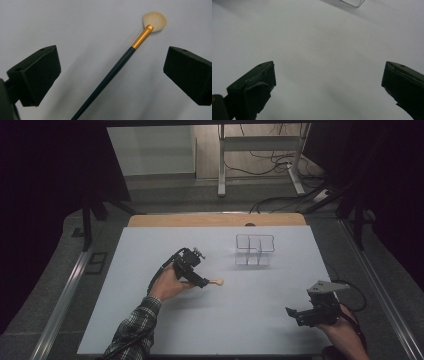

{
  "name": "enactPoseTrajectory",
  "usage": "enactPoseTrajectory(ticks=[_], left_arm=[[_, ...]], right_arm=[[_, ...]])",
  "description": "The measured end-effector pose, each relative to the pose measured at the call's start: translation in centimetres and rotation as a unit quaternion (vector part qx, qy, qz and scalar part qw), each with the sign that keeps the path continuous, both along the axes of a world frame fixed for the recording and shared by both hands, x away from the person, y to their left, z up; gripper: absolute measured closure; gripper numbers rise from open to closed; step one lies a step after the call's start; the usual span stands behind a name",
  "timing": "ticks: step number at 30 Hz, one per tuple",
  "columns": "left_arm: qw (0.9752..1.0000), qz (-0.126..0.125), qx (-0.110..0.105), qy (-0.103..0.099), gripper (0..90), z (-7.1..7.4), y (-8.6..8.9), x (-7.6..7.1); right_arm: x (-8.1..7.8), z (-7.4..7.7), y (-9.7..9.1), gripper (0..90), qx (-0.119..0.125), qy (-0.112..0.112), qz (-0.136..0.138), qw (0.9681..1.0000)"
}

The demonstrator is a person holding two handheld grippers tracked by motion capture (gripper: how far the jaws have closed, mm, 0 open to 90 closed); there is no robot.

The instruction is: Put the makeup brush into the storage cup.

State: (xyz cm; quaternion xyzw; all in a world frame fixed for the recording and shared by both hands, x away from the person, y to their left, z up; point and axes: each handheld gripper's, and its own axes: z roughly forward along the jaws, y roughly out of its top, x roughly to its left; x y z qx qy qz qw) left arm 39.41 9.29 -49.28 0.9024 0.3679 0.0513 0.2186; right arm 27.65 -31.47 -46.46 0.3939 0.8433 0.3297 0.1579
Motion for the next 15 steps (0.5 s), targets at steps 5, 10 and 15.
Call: enactPoseTrajectory(ticks=[5, 10, 15], left_arm=[[1.0, -0.001, 0.002, 0.004, 0.8, -0.8, -0.1, 0.0], [0.9999, 0.002, 0.009, 0.005, 0.4, -1.5, -0.2, 0.0], [0.9998, -0.001, 0.014, 0.011, 0.4, -2.3, -0.2, 0.0]], right_arm=[[0.0, 0.0, 0.0, 0.0, -0.001, 0.0, 0.0, 1.0], [0.0, 0.0, 0.0, 0.0, -0.001, 0.001, 0.001, 1.0], [0.0, 0.0, 0.0, 0.0, -0.002, 0.001, 0.002, 1.0]])
